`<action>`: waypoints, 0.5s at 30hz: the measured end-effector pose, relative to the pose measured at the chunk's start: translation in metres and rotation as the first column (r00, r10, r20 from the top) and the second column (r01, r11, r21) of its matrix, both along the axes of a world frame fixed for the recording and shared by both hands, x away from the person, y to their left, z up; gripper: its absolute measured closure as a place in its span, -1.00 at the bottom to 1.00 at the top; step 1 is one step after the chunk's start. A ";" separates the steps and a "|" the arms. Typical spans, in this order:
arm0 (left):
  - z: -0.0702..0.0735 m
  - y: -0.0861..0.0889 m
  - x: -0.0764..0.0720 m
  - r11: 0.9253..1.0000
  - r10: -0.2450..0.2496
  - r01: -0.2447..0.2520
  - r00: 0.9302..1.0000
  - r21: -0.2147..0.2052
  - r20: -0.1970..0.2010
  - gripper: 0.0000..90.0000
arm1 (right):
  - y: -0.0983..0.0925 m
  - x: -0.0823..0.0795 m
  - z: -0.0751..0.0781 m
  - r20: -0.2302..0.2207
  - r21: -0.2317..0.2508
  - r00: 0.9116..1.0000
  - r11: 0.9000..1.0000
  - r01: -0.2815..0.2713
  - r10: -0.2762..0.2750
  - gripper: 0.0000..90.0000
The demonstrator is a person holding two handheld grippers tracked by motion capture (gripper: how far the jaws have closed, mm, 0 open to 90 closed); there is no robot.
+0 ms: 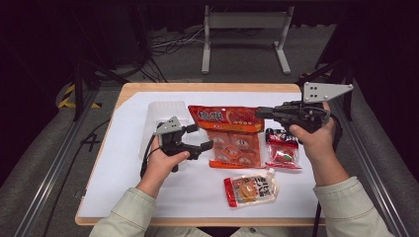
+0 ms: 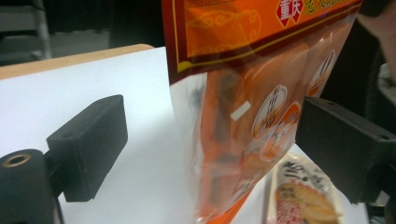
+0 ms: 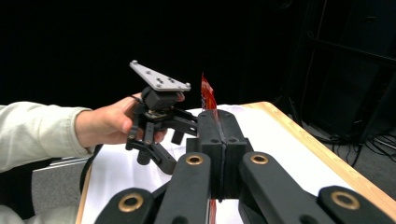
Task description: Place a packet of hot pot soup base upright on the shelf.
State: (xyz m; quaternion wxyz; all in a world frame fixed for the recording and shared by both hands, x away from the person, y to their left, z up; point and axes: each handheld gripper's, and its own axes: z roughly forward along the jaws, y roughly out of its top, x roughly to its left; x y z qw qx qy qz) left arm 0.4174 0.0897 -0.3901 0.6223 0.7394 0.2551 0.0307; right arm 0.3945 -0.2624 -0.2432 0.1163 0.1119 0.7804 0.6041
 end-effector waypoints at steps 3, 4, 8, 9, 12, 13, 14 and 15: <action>-0.002 -0.006 0.001 1.000 -0.027 0.027 1.000 -0.001 -0.009 -0.74 | -0.001 0.000 0.000 0.003 0.004 1.000 1.000 -0.007 0.006 1.00; -0.003 -0.009 0.001 1.000 -0.031 0.031 0.999 0.003 -0.007 -0.74 | -0.001 -0.001 -0.001 0.006 0.005 1.000 1.000 -0.010 0.010 1.00; -0.003 -0.015 0.001 0.999 -0.047 0.047 0.999 0.002 0.013 -0.73 | 0.000 -0.002 -0.001 0.010 0.007 1.000 1.000 -0.028 0.027 1.00; -0.002 -0.019 0.002 0.998 -0.060 0.060 0.998 0.001 0.026 -0.73 | 0.000 -0.002 -0.001 0.013 0.010 0.999 0.999 -0.030 0.030 1.00; -0.002 -0.022 0.004 0.997 -0.078 0.078 0.996 0.001 0.036 -0.71 | -0.001 -0.002 -0.002 0.013 0.016 0.999 0.999 -0.036 0.036 1.00; -0.001 -0.023 0.004 0.996 -0.090 0.090 0.995 -0.003 0.049 -0.70 | -0.001 -0.002 -0.002 0.013 0.018 0.999 0.999 -0.036 0.036 1.00; -0.001 -0.023 0.005 0.995 -0.099 0.100 0.994 -0.007 0.052 -0.68 | -0.002 -0.002 -0.002 0.010 0.020 0.999 0.999 -0.041 0.040 1.00; -0.002 -0.025 0.006 0.993 -0.114 0.115 0.992 -0.023 0.050 -0.64 | -0.003 -0.002 -0.003 0.009 0.025 0.999 0.999 -0.048 0.048 1.00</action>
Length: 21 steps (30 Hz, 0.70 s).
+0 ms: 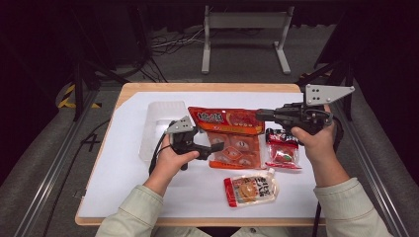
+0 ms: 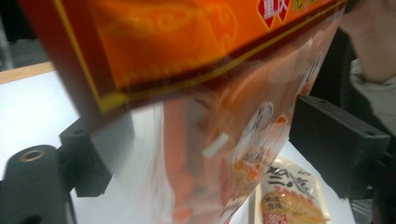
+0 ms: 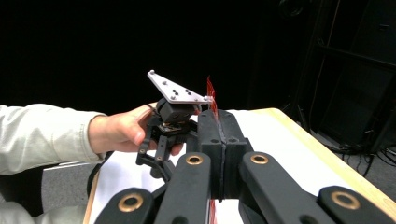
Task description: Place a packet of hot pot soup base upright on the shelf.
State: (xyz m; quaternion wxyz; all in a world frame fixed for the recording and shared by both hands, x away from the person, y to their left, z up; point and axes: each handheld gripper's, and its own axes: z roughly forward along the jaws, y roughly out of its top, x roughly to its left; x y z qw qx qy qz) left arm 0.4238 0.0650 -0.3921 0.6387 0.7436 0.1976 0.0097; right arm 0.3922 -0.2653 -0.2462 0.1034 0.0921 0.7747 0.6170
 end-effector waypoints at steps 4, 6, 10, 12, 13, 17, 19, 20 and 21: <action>-0.002 -0.005 0.001 0.998 -0.052 0.052 0.999 -0.039 -0.006 -0.49 | -0.002 0.001 -0.003 -0.006 0.013 1.000 1.000 -0.003 0.004 1.00; -0.003 -0.007 0.001 0.997 -0.066 0.066 0.998 -0.046 -0.002 -0.42 | -0.004 0.002 -0.004 -0.011 0.021 1.000 1.000 -0.002 0.002 1.00; -0.004 -0.007 0.003 0.997 -0.072 0.072 0.997 -0.041 0.003 -0.29 | -0.008 0.003 -0.005 -0.017 0.031 1.000 1.000 0.002 -0.002 1.00; -0.004 -0.007 0.003 0.996 -0.076 0.077 0.997 -0.036 0.008 -0.15 | -0.009 0.003 -0.006 -0.019 0.028 1.000 1.000 0.004 -0.004 1.00; -0.004 -0.007 0.002 0.997 -0.076 0.076 0.997 -0.030 0.017 -0.11 | -0.009 0.003 -0.006 -0.019 0.028 1.000 1.000 0.006 -0.006 1.00; -0.001 -0.005 0.000 0.996 -0.090 0.090 0.996 -0.021 0.024 0.21 | -0.014 0.004 -0.007 -0.023 0.035 0.999 0.999 0.028 -0.027 1.00; 0.001 -0.003 -0.002 0.994 -0.111 0.112 0.993 -0.014 0.027 0.27 | -0.015 0.004 -0.007 -0.024 0.036 0.999 0.999 0.033 -0.032 1.00; 0.003 -0.003 -0.003 0.993 -0.120 0.120 0.992 -0.005 0.033 0.36 | -0.017 0.004 -0.007 -0.027 0.039 0.999 0.998 0.041 -0.040 1.00; 0.005 -0.003 -0.005 0.992 -0.125 0.125 0.991 0.003 0.036 0.44 | -0.019 0.005 -0.008 -0.031 0.043 0.999 0.998 0.045 -0.044 1.00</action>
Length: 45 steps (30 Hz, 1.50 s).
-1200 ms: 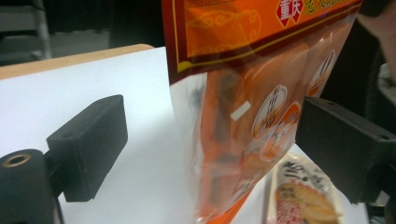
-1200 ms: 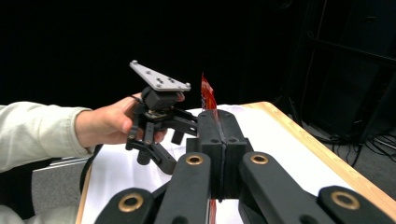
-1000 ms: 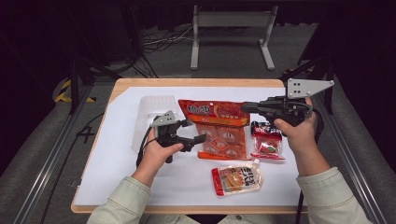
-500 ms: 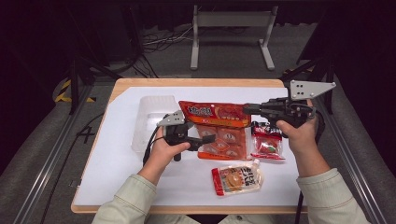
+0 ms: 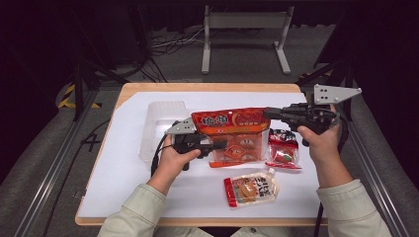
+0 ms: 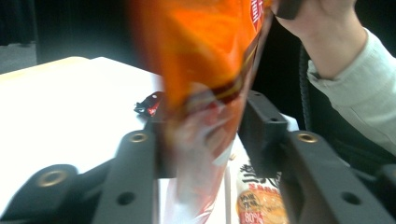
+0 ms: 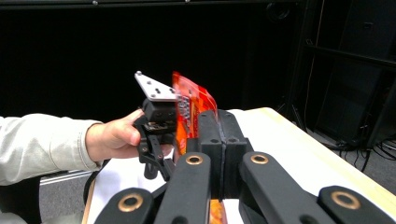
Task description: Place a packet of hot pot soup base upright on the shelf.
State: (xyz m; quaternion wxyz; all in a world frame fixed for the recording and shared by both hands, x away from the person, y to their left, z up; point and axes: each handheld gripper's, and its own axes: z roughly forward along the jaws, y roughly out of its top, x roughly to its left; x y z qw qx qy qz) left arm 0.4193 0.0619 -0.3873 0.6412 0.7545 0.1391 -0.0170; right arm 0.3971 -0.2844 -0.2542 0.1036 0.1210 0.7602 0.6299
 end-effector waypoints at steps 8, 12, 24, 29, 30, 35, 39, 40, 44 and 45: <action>0.012 -0.005 -0.007 0.998 -0.028 0.027 1.000 0.050 0.012 0.58 | -0.009 -0.001 -0.001 0.002 0.011 1.000 1.000 0.021 -0.021 1.00; 0.019 -0.006 -0.010 0.997 -0.021 0.018 0.999 0.076 0.036 0.58 | -0.013 -0.002 -0.001 0.001 0.021 1.000 0.999 0.028 -0.028 1.00; 0.045 -0.004 -0.016 0.991 0.009 -0.013 0.999 0.132 0.034 0.59 | -0.019 -0.007 0.000 0.035 0.053 0.996 0.996 0.077 -0.079 0.92; 0.054 0.003 -0.015 0.992 0.026 -0.028 1.000 0.122 0.018 0.59 | -0.022 -0.007 -0.002 0.035 0.084 0.994 0.992 0.099 -0.102 0.73; 0.056 0.005 -0.015 0.993 0.026 -0.028 0.999 0.115 0.023 0.59 | -0.024 -0.008 -0.003 0.035 0.091 0.992 0.989 0.118 -0.122 0.69; 0.071 0.017 -0.013 0.991 0.046 -0.053 0.997 0.123 0.061 0.59 | -0.028 -0.014 -0.013 0.035 -0.001 0.949 0.950 0.312 -0.312 0.46; 0.082 0.028 -0.008 0.989 0.066 -0.076 0.995 0.127 0.079 0.59 | -0.028 -0.015 -0.024 0.003 -0.031 0.933 0.933 0.359 -0.359 0.37; 0.084 0.031 -0.006 0.989 0.074 -0.083 0.994 0.121 0.082 0.59 | -0.028 -0.014 -0.028 -0.015 -0.028 0.933 0.933 0.358 -0.358 0.36; 0.092 0.040 -0.003 0.989 0.090 -0.100 0.992 0.113 0.088 0.59 | -0.029 -0.011 -0.037 -0.049 -0.050 0.928 0.929 0.367 -0.369 0.35; 0.094 0.042 -0.001 0.988 0.094 -0.105 0.991 0.109 0.096 0.59 | -0.030 -0.011 -0.039 -0.056 -0.058 0.927 0.928 0.369 -0.372 0.34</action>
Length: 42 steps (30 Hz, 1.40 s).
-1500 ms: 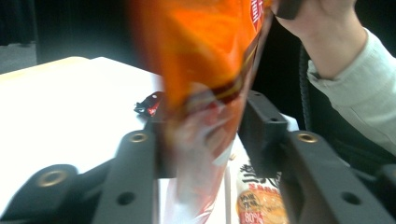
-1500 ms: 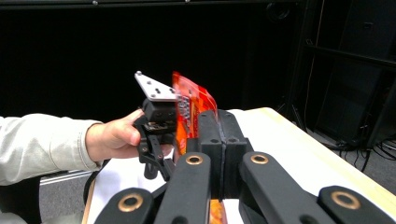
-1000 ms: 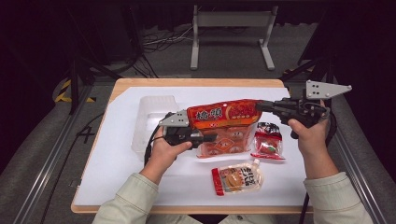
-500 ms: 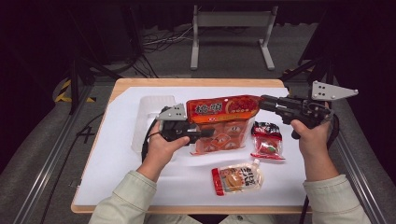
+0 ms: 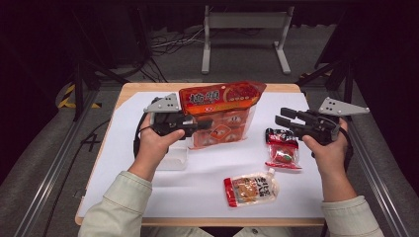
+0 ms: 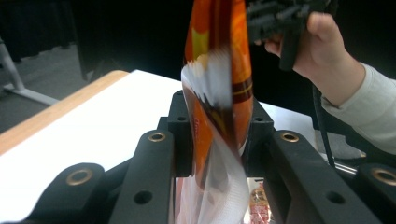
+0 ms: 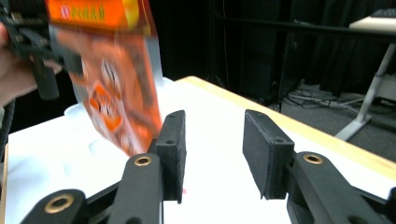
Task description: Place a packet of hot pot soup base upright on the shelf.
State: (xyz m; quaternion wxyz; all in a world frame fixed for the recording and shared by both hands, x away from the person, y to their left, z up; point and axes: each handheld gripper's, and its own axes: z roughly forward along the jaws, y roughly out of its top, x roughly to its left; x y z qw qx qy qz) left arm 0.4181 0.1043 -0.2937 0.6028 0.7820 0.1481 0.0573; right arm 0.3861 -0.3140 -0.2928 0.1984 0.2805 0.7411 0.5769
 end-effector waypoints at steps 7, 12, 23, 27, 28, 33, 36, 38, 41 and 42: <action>0.010 0.017 0.012 0.998 0.043 -0.044 0.999 -0.046 -0.011 0.59 | -0.004 0.000 -0.007 -0.041 -0.003 0.999 1.000 0.014 -0.014 0.34; 0.018 0.025 0.018 0.996 0.076 -0.076 0.997 -0.053 0.000 0.59 | -0.006 0.000 -0.012 -0.062 -0.001 0.998 1.000 0.019 -0.019 0.35; 0.020 0.042 0.036 0.986 0.164 -0.164 0.986 -0.043 -0.002 0.59 | -0.003 0.003 -0.018 -0.100 -0.027 0.995 0.999 0.025 -0.028 0.33; 0.019 0.051 0.040 0.979 0.198 -0.198 0.980 -0.053 -0.003 0.59 | -0.003 0.003 -0.017 -0.103 -0.020 0.994 1.000 0.021 -0.023 0.33; 0.019 0.053 0.041 0.978 0.203 -0.203 0.979 -0.052 -0.004 0.59 | -0.004 0.003 -0.017 -0.103 -0.018 0.994 1.000 0.020 -0.022 0.33; 0.018 0.063 0.043 0.971 0.235 -0.234 0.972 -0.048 -0.003 0.59 | -0.002 0.003 -0.017 -0.103 -0.016 0.995 1.000 0.014 -0.016 0.33; 0.018 0.070 0.043 0.963 0.267 -0.266 0.964 -0.030 0.010 0.59 | -0.001 0.003 -0.017 -0.100 -0.017 0.995 1.000 0.010 -0.011 0.33; 0.017 0.075 0.043 0.959 0.282 -0.282 0.959 -0.024 0.012 0.59 | 0.000 0.003 -0.016 -0.099 -0.014 0.995 1.000 0.005 -0.006 0.33; 0.016 0.082 0.042 0.953 0.301 -0.301 0.953 -0.027 0.014 0.59 | 0.002 0.004 -0.016 -0.099 -0.014 0.995 1.000 0.001 -0.003 0.33; 0.016 0.086 0.041 0.951 0.308 -0.308 0.951 -0.030 0.015 0.59 | 0.002 0.004 -0.016 -0.100 -0.015 0.995 1.000 0.000 -0.002 0.33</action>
